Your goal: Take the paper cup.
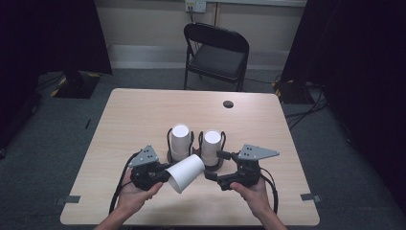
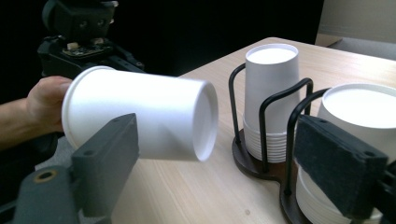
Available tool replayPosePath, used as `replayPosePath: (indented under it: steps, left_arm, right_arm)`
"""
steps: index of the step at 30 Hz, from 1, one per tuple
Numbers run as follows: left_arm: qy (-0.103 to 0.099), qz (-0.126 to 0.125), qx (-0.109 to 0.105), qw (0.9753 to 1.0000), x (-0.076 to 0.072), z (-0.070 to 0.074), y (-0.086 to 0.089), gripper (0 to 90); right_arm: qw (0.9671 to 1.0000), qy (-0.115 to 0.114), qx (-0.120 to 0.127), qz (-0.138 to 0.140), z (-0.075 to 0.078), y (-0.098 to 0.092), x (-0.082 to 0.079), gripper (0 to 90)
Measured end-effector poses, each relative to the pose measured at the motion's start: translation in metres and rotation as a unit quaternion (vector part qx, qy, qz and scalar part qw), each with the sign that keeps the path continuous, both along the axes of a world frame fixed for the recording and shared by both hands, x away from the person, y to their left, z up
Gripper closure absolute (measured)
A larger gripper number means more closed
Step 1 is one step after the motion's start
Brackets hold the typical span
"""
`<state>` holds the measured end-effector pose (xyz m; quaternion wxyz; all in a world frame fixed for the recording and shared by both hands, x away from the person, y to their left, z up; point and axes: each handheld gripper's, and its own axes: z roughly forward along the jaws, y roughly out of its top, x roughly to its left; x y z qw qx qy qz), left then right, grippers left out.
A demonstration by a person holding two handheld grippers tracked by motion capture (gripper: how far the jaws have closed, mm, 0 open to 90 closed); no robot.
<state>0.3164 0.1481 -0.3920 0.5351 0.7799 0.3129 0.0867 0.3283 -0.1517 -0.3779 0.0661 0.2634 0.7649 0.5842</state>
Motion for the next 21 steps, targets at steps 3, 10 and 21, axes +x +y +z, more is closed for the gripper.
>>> replayPosePath:
  steps: [3,10,21]
  left_arm:
    - [0.004,-0.008,0.015,0.9998,0.001,-0.002,-0.003,87.0]
    - [0.033,-0.023,0.023,0.9989,0.006,-0.005,-0.004,86.7]
    - [0.069,-0.043,0.074,0.9940,0.013,-0.013,-0.014,86.5]
  right_arm:
    - [0.9998,-0.010,-0.014,0.011,0.002,0.002,-0.003,15.1]
    - [0.9983,-0.022,-0.045,0.031,0.000,0.007,-0.007,16.5]
    - [0.9922,-0.047,-0.090,0.072,-0.005,0.020,-0.012,19.8]
